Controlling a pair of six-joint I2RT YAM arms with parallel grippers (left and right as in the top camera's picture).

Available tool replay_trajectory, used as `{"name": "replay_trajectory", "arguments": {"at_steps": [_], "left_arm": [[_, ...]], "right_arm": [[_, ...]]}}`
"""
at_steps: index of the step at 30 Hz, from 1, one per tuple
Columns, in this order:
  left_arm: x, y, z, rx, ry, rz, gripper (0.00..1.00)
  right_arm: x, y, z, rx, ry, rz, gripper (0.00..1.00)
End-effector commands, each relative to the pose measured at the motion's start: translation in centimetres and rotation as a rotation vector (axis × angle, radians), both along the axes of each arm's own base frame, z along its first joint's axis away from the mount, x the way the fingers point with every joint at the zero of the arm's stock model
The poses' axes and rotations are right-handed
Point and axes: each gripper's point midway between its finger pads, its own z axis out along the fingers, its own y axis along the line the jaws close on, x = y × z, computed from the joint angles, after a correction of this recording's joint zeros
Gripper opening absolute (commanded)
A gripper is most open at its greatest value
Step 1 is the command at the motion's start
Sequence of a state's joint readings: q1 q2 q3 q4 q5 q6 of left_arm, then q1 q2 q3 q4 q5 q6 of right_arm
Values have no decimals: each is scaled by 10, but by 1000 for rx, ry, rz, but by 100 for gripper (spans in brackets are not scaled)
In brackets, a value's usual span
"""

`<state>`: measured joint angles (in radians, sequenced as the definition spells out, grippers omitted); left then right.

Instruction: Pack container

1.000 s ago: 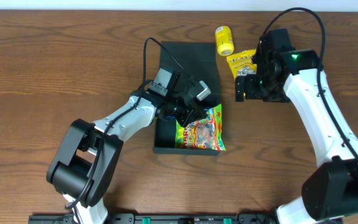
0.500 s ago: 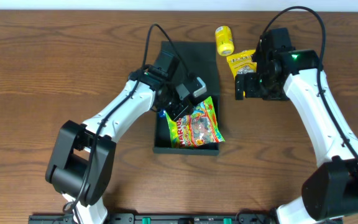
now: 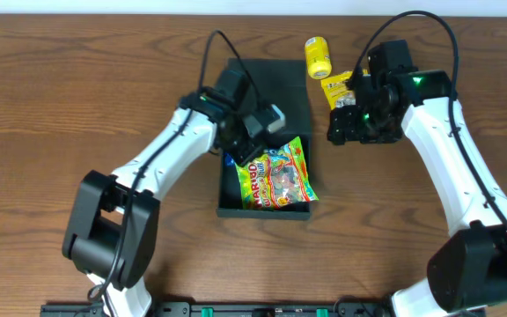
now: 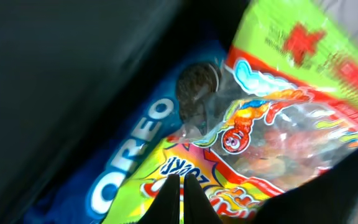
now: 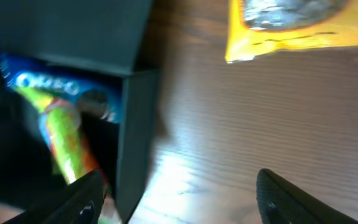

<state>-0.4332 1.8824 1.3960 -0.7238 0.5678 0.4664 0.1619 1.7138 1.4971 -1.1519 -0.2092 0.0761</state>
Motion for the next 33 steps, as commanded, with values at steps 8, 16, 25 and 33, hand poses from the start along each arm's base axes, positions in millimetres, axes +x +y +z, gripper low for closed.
{"name": "replay_trajectory", "arguments": {"at_steps": [8,16,25,33], "left_arm": [[14,40,25,-202,192,182,6],[22,44,27,-227,170,194,6],[26,43,28,-233,152,192,6],[29,41,29,-239,133,188,6]], "right_arm": [[-35,60,-2,175,18,311,79],[-55,88,-30,196,52,365,54],[-67,105,-53,195,97,321,5],[-73,111,-54,201,145,232,1]]}}
